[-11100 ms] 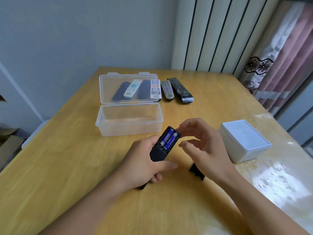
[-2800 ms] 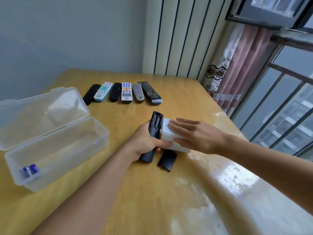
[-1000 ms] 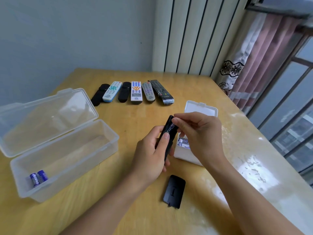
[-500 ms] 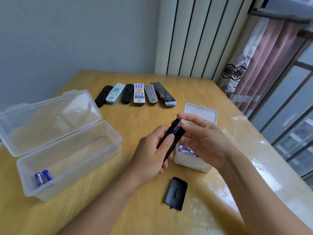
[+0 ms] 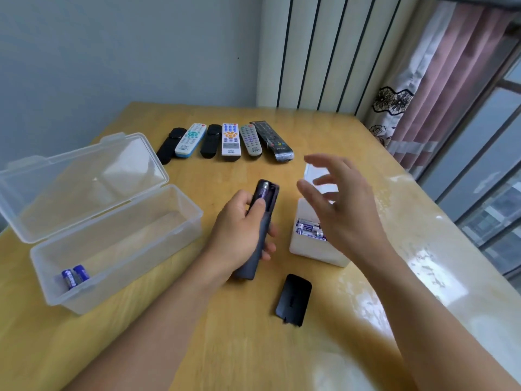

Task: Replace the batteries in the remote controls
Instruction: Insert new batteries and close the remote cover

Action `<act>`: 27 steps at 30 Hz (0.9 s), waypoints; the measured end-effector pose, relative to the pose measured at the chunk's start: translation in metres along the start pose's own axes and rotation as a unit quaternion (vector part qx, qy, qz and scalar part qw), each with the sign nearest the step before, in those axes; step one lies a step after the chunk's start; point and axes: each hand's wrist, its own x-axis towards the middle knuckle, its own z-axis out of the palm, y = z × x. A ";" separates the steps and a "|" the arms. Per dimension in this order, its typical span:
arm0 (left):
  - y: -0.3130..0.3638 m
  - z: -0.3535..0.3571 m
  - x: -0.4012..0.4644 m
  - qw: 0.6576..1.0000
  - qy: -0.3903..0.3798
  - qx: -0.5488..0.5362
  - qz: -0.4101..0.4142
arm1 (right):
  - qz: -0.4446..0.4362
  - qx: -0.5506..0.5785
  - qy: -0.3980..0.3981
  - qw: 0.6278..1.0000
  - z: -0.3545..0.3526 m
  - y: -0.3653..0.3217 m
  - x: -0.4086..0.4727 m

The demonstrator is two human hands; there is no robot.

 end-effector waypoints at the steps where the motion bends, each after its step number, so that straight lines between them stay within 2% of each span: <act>1: -0.001 -0.004 0.002 0.999 0.016 -0.029 -0.036 | -0.013 -0.053 0.006 0.998 -0.010 0.007 0.002; 3: -0.002 -0.007 0.003 0.994 0.029 -0.061 -0.085 | 0.019 -0.096 -0.079 0.992 -0.032 0.019 0.009; 5: -0.001 -0.006 0.001 0.993 0.020 -0.057 -0.101 | 0.043 -0.145 -0.183 0.971 -0.040 0.025 0.010; 6: -0.001 -0.004 0.000 0.993 0.008 -0.052 -0.102 | 0.038 -0.180 -0.211 0.960 -0.038 0.025 0.010; 10: 0.000 0.003 -0.003 0.993 -0.034 -0.056 -0.101 | 0.009 -0.276 -0.276 0.921 -0.019 0.016 0.016; 14: -0.002 0.008 -0.004 0.992 -0.051 -0.044 -0.104 | 0.010 -0.285 -0.325 0.902 -0.018 0.008 0.021; 17: -0.005 0.011 -0.006 0.995 -0.072 -0.020 -0.071 | 0.008 -0.282 -0.345 0.895 -0.017 0.008 0.016; 23: -0.005 0.027 -0.011 0.998 -0.057 -0.011 -0.024 | 0.026 -0.264 -0.380 0.886 -0.025 0.013 0.016; 25: -0.004 0.034 -0.012 0.998 -0.066 -0.003 -0.024 | 0.043 -0.241 -0.347 0.905 -0.043 0.020 0.015; 27: -0.002 0.036 -0.011 0.997 -0.070 -0.011 -0.042 | 0.057 -0.144 -0.271 0.950 -0.062 0.028 0.013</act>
